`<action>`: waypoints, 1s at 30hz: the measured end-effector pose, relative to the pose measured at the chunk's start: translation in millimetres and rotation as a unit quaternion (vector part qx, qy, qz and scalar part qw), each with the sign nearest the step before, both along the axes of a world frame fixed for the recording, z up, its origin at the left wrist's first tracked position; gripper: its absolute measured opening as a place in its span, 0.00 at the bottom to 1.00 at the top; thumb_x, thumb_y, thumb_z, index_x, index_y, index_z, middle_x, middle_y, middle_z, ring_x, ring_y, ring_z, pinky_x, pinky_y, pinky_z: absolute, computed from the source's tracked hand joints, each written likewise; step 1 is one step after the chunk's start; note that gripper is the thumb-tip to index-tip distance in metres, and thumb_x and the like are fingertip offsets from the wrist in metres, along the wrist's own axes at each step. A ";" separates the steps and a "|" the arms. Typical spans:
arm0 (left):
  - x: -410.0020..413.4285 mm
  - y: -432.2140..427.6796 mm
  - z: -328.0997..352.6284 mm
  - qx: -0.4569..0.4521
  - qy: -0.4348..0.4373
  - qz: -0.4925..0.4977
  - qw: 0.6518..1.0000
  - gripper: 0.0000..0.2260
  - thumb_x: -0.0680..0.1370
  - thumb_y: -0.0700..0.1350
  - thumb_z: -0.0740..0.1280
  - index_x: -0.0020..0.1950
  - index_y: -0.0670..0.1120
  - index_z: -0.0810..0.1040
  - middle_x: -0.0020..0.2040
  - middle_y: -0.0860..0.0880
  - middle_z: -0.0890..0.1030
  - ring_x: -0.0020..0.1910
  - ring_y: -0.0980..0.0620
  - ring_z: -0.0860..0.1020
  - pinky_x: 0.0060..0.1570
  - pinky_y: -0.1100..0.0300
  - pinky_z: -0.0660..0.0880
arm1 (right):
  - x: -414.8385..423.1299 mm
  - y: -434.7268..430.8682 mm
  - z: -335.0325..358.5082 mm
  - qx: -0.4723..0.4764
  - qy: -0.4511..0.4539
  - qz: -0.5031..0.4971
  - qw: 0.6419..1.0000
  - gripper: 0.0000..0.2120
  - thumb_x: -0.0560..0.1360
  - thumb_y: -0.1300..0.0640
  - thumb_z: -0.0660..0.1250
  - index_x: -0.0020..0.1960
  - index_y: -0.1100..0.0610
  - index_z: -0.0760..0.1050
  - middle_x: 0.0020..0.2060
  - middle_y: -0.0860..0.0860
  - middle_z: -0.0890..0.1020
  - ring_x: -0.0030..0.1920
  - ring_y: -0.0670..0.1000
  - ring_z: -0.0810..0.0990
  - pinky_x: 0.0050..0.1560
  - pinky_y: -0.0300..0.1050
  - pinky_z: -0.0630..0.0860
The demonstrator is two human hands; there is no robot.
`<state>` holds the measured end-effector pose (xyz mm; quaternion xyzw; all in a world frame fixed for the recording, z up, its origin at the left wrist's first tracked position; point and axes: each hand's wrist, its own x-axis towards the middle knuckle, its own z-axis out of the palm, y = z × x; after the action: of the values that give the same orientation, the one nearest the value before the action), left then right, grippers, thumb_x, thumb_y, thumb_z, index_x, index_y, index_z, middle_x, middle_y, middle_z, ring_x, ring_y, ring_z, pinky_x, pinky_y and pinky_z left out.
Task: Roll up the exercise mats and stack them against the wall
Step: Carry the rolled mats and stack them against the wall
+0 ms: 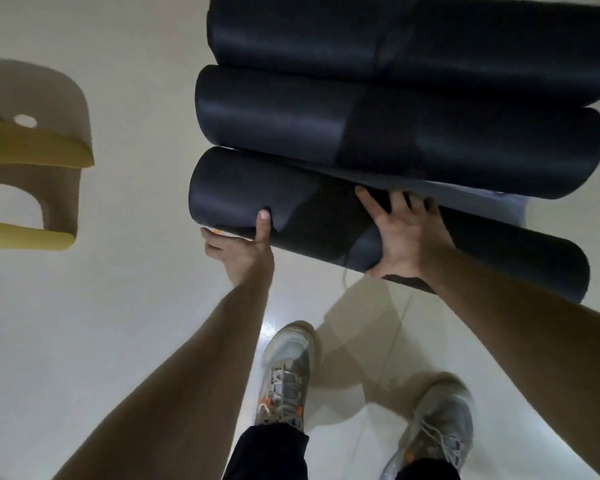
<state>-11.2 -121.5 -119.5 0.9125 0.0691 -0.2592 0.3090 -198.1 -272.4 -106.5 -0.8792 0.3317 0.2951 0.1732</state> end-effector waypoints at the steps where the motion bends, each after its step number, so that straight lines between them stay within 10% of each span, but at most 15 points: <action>1: -14.3 4.4 -4.5 0.001 0.037 0.016 0.999 0.49 0.74 0.66 0.71 0.83 0.45 0.48 0.79 0.42 0.57 0.71 0.37 0.70 0.66 0.48 0.69 | 6.7 -6.1 -2.4 0.008 0.008 0.005 1.000 0.70 0.54 0.23 0.73 0.79 0.41 0.31 0.76 0.59 0.55 0.74 0.67 0.62 0.73 0.68 0.63; 6: -71.3 0.2 -34.3 -0.090 0.283 0.027 0.954 0.50 0.58 0.77 0.67 0.70 0.47 0.68 0.62 0.45 0.80 0.56 0.45 0.78 0.58 0.48 0.77 | 18.5 -47.4 -3.7 0.112 0.017 -0.027 0.993 0.74 0.47 0.26 0.79 0.78 0.35 0.34 0.76 0.55 0.63 0.71 0.65 0.69 0.68 0.65 0.72; 12: -96.9 -15.2 -48.0 -0.250 0.383 0.105 0.883 0.51 0.57 0.74 0.72 0.73 0.50 0.62 0.65 0.48 0.77 0.64 0.48 0.77 0.59 0.52 0.74 | 24.5 -49.2 -5.4 0.117 0.010 -0.019 0.993 0.73 0.51 0.33 0.84 0.79 0.37 0.37 0.75 0.54 0.65 0.71 0.62 0.71 0.69 0.62 0.72; 18: -92.9 -11.2 -38.7 -0.310 0.398 0.152 0.850 0.60 0.44 0.74 0.79 0.70 0.50 0.66 0.67 0.48 0.77 0.65 0.49 0.76 0.61 0.53 0.73 | 35.1 -39.2 -1.7 0.172 0.010 -0.057 0.983 0.73 0.50 0.38 0.86 0.79 0.35 0.40 0.78 0.48 0.63 0.74 0.59 0.67 0.70 0.59 0.70; 24: -65.5 37.9 3.9 -0.265 0.337 0.157 0.890 0.53 0.52 0.65 0.84 0.69 0.49 0.65 0.65 0.50 0.78 0.63 0.48 0.79 0.66 0.47 0.76 | 53.1 22.7 26.6 0.202 -0.039 -0.074 0.976 0.67 0.56 0.44 0.86 0.80 0.39 0.43 0.75 0.55 0.64 0.70 0.63 0.71 0.62 0.57 0.73; 30: -2.3 116.9 128.1 -0.293 0.242 0.208 0.901 0.47 0.54 0.62 0.86 0.67 0.43 0.74 0.60 0.46 0.84 0.58 0.47 0.84 0.60 0.47 0.80 | 118.7 98.9 126.9 0.265 -0.096 -0.064 0.957 0.67 0.45 0.30 0.82 0.77 0.34 0.51 0.68 0.47 0.74 0.65 0.54 0.77 0.62 0.59 0.78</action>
<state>-13.4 -4.6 8.5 0.6550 0.2505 -0.4105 0.5829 -79.5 -173.4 20.4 -0.8030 0.2792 0.2744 0.4495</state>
